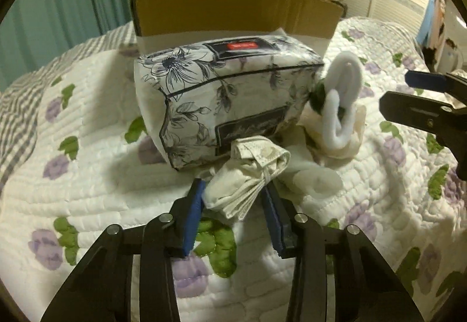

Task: Organize soft objects
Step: 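Grasp the folded white fabric strap with the left tool, then hold the strap with the left tool while the right tool grasps the white foam tube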

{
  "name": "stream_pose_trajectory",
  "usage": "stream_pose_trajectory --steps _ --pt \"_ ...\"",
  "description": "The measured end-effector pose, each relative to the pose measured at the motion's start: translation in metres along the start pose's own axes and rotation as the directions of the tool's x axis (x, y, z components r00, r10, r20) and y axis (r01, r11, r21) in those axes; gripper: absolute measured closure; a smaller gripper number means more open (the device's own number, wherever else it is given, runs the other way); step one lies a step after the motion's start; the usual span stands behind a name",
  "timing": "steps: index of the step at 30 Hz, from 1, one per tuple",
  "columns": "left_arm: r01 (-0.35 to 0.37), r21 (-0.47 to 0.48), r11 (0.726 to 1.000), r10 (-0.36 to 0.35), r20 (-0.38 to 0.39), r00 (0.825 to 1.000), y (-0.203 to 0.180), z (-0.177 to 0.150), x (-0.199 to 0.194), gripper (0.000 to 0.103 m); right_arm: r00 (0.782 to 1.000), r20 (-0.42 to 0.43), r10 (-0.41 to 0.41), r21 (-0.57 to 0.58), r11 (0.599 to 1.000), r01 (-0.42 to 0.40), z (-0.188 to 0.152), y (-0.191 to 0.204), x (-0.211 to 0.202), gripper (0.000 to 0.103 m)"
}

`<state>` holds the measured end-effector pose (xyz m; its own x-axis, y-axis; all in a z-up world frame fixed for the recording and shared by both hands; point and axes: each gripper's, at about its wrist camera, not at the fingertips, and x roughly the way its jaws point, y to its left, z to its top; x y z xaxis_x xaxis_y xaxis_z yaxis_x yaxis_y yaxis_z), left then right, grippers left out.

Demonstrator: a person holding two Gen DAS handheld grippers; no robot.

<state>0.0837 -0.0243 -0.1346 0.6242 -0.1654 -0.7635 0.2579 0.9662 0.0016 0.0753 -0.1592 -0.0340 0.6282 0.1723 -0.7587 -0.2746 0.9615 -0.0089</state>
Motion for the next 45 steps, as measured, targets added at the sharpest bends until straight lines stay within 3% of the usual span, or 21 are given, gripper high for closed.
stream_pose_trajectory --steps 8,15,22,24,26,30,33,35,37,45 --pt "-0.003 -0.057 0.998 0.006 0.042 0.999 0.017 -0.004 -0.036 0.067 1.000 0.001 0.004 -0.002 1.000 -0.004 -0.004 0.006 -0.005 0.000" --pt "-0.048 -0.118 0.992 0.055 0.055 0.997 0.038 -0.004 -0.057 0.067 1.000 -0.004 0.019 -0.028 0.999 -0.020 -0.016 0.039 -0.017 0.000" --pt "-0.089 -0.161 0.983 0.097 0.043 0.994 0.056 -0.005 -0.059 0.067 0.990 -0.104 0.093 0.002 0.996 -0.093 -0.031 0.076 0.007 0.002" --pt "-0.092 -0.166 0.982 0.101 0.042 0.994 0.059 -0.006 -0.058 0.067 0.985 -0.133 0.115 0.025 0.993 -0.113 -0.032 0.083 0.020 0.006" --pt "-0.096 -0.167 0.981 0.105 0.042 0.994 0.061 -0.007 -0.059 0.067 0.981 -0.147 0.126 0.053 0.991 -0.120 -0.032 0.086 0.031 0.017" --pt "-0.082 -0.178 0.981 0.092 0.044 0.995 0.065 -0.007 -0.060 0.067 0.982 -0.149 0.117 0.093 0.990 -0.104 -0.026 0.090 0.050 0.025" --pt "-0.080 -0.185 0.979 0.089 0.045 0.995 0.066 -0.007 -0.060 0.067 0.985 -0.137 0.105 0.099 0.991 -0.092 -0.021 0.091 0.055 0.043" --pt "-0.077 -0.186 0.980 0.087 0.046 0.995 0.066 -0.006 -0.060 0.067 0.985 -0.139 0.100 0.109 0.990 -0.085 -0.020 0.090 0.057 0.061" --pt "-0.080 -0.182 0.980 0.090 0.046 0.995 0.064 -0.006 -0.060 0.067 0.985 -0.139 0.105 0.122 0.989 -0.088 -0.020 0.088 0.057 0.068" --pt "-0.073 -0.154 0.985 0.085 0.070 0.994 0.051 -0.006 -0.072 0.067 0.979 -0.117 0.169 0.128 0.980 -0.154 -0.030 0.080 0.027 0.083"
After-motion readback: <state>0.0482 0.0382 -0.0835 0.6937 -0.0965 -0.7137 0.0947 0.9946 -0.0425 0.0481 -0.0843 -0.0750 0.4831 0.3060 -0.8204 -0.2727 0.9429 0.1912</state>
